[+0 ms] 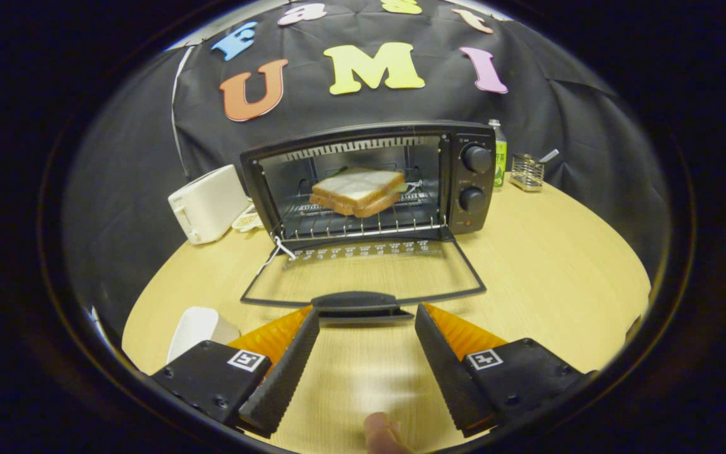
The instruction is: Open the toaster oven, put the food inside, and close the toaster oven door.
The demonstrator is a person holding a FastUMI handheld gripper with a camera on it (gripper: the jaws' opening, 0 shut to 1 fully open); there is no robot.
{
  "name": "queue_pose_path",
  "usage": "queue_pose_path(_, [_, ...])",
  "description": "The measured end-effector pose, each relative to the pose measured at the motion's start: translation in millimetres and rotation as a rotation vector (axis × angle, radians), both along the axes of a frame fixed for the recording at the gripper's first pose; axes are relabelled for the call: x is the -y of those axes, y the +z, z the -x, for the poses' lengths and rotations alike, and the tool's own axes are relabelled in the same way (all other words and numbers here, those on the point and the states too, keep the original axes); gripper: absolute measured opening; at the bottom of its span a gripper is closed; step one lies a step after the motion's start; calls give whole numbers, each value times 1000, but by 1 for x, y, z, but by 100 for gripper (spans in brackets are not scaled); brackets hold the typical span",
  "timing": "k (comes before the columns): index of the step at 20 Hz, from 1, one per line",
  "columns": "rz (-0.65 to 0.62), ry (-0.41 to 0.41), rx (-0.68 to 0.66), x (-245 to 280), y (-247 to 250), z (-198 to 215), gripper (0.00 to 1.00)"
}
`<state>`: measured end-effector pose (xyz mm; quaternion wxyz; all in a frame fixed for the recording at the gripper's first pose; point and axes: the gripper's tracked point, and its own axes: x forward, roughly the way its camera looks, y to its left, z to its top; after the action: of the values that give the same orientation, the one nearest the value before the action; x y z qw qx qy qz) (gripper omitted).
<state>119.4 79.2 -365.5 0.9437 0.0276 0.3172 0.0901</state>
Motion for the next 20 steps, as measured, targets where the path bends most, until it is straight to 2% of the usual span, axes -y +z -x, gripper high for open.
queue_pose_path(2, [19, 6, 3, -5, -8, 4, 100])
queue_pose_path(6, [27, 2, -71, -8, -43, 4, 100])
queue_pose_path(8, [38, 6, -31, -13, -40, -4, 100])
queue_pose_path(10, [69, 24, -72, -17, -47, 0, 100])
queue_pose_path(14, [108, -42, -63, -10, -49, -12, 100])
queue_pose_path(20, [118, -53, -55, -13, -52, -12, 100])
